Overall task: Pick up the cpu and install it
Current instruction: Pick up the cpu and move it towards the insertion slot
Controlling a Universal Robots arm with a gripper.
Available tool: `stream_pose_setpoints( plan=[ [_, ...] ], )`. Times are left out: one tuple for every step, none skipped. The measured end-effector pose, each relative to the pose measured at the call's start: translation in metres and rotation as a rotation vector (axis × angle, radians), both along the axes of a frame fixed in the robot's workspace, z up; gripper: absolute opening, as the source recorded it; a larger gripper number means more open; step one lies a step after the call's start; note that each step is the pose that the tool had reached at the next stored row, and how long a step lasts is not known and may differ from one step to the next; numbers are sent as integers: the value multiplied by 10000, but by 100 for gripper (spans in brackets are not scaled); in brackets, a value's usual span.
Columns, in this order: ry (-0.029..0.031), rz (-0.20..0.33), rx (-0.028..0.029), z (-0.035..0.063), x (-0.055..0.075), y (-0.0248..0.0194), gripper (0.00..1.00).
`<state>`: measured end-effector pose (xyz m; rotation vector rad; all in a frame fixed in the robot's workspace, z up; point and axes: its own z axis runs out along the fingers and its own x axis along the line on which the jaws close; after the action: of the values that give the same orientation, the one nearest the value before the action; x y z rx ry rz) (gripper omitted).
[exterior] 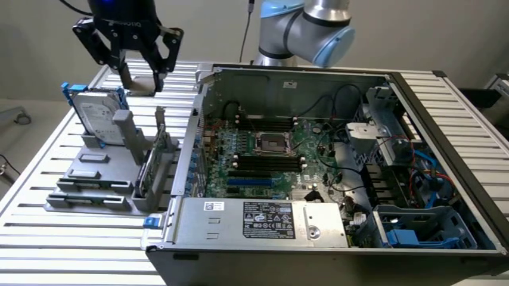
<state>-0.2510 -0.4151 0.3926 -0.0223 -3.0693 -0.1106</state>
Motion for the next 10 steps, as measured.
stream_pose_setpoints(
  plan=[
    [10,-1,-1,21,44,0,54],
    [18,-2,-3,33,89,0,54],
    [20,-1,-3,36,134,0,54],
    [22,0,-2,36,179,0,54],
    [23,-1,-2,36,224,0,54],
    [25,-2,-2,36,269,0,54],
    [25,-2,-2,36,314,0,54],
    [25,0,-2,35,363,0,54],
    [26,0,-2,33,408,1,54],
    [27,-2,-3,30,453,2,54]
  ],
)
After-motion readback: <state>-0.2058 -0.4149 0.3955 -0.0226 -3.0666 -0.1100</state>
